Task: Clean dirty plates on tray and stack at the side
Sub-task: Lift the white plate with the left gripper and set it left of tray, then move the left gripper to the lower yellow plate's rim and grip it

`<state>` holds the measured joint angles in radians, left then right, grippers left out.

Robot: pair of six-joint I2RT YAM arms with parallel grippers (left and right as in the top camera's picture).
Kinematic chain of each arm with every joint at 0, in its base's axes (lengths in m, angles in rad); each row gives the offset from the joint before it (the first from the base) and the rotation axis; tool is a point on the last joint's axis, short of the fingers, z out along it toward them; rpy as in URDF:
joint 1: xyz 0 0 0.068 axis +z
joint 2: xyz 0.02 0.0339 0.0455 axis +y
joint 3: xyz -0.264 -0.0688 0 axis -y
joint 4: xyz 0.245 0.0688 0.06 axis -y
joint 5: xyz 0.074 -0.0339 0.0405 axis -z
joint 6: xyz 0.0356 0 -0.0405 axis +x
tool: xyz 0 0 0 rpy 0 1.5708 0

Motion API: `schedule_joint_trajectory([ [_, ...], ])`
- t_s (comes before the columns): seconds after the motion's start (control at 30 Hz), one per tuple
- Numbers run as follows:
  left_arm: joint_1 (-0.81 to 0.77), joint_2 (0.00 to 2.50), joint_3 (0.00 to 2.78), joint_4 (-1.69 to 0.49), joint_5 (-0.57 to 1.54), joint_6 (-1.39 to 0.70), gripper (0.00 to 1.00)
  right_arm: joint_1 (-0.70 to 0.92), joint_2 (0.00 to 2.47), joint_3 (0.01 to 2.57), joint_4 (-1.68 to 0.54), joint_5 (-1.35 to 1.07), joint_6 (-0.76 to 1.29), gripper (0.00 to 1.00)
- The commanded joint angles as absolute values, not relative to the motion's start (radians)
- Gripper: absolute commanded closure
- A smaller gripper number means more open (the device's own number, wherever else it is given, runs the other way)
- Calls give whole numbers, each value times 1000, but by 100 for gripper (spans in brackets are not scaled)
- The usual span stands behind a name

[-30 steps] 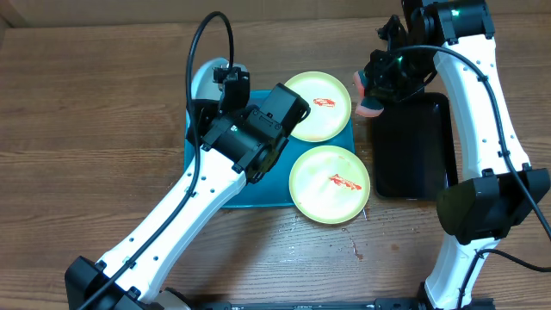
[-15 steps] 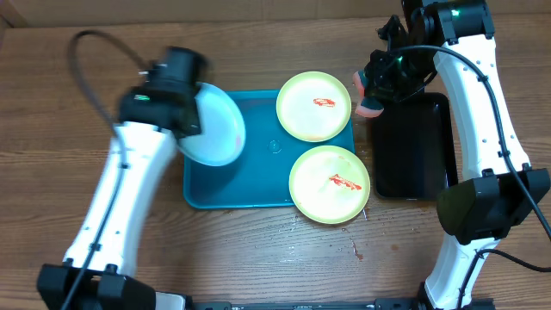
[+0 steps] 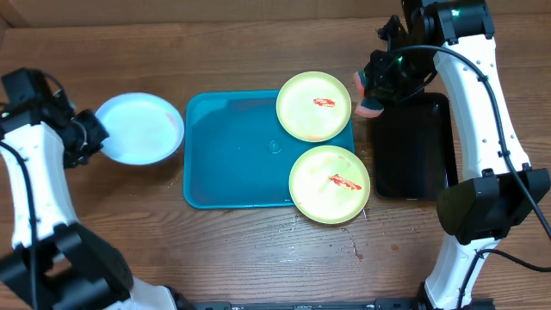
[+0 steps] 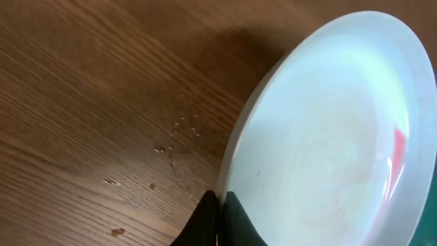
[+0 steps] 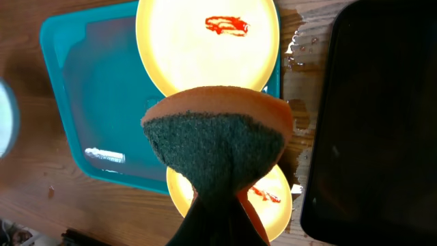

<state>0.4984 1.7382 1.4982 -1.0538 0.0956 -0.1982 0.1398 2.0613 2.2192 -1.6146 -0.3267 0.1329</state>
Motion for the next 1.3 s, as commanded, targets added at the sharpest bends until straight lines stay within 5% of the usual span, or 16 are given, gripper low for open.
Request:
schedule_joint_trajectory([
  [0.0, 526, 1805, 1507, -1037, 145, -157, 96, 143, 2021, 2227, -1616, -337, 126, 96],
  [0.53, 553, 1968, 1507, -1005, -31, -172, 96, 143, 2021, 2227, -1629, -333, 122, 96],
  [0.67, 553, 1969, 1507, -1007, -36, -172, 86, 143, 2021, 2227, -1629, -333, 122, 96],
  [0.8, 551, 1969, 1509, -991, -24, -171, 63, 143, 2021, 2227, -1629, -333, 121, 96],
  [1.27, 361, 1967, 1733, -1215, 493, 83, 54, 143, 2021, 2227, -1629, -333, 122, 96],
])
